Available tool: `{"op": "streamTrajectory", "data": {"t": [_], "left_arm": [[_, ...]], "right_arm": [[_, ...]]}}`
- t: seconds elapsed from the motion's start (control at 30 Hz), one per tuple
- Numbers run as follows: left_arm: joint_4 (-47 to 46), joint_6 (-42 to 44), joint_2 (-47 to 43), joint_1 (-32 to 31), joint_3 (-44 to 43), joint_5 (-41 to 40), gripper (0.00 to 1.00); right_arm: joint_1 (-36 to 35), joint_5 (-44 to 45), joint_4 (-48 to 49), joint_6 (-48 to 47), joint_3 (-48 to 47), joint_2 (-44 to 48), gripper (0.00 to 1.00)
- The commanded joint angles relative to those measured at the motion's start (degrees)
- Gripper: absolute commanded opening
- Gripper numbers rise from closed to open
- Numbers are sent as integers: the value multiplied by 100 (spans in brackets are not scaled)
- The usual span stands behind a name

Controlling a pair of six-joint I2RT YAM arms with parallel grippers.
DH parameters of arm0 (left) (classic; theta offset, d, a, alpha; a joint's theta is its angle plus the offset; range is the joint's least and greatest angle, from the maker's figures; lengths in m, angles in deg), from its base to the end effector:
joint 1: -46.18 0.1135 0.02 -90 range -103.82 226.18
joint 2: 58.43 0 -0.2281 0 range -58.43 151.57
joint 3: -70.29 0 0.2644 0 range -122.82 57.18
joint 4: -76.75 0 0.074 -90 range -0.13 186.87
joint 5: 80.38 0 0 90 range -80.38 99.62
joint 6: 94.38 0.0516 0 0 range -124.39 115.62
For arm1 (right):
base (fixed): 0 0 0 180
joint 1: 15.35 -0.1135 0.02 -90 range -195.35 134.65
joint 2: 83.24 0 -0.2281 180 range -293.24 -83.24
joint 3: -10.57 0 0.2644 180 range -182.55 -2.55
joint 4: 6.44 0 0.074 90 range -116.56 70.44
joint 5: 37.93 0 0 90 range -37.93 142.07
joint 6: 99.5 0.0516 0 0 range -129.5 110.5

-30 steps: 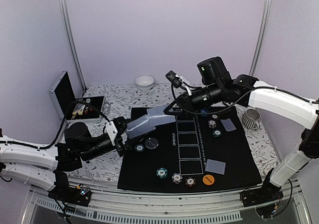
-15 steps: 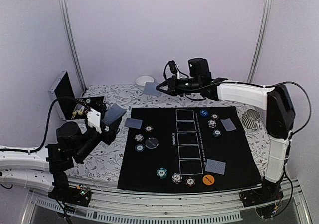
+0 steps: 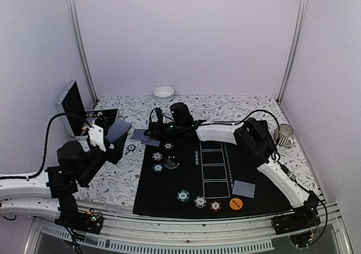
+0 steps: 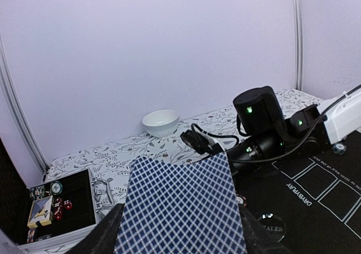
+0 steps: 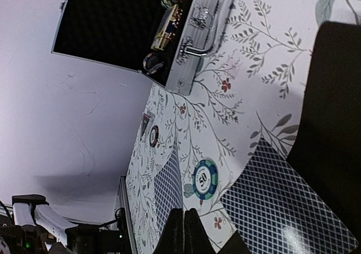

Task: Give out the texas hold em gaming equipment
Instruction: Distribute the poker card in the dealer area.

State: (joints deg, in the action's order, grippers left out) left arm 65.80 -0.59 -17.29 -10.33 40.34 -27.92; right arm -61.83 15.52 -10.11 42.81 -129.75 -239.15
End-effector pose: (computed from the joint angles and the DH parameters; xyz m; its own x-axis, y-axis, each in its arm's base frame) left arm 0.1490 -0.1682 0.2118 0.0192 0.0660 -0.9976 0.3245 0.9434 0.0686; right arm 0.3853 0.4504 0.0975 -0.9062 -0.0311 -0.4217 -0.4131 0.2782 0.8671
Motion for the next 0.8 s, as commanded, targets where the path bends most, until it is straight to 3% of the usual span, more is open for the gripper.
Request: {"op": "streamTrajectory", "data": {"t": [0.0,0.27,0.6,0.77], "left_arm": [[-28,-25,-67,90,78,80,59],[-65,23,-54,114,69,134,59],[-54,68,-54,154,28,232,59],[-39,59,-54,165,30,262,59]], "right_arm": [[69,54,233,383,-134,-158,2],[64,480,87,215,578,286,2],[62,726,-264,75,719,489,3],[64,789,-298,51,710,571,13]]}}
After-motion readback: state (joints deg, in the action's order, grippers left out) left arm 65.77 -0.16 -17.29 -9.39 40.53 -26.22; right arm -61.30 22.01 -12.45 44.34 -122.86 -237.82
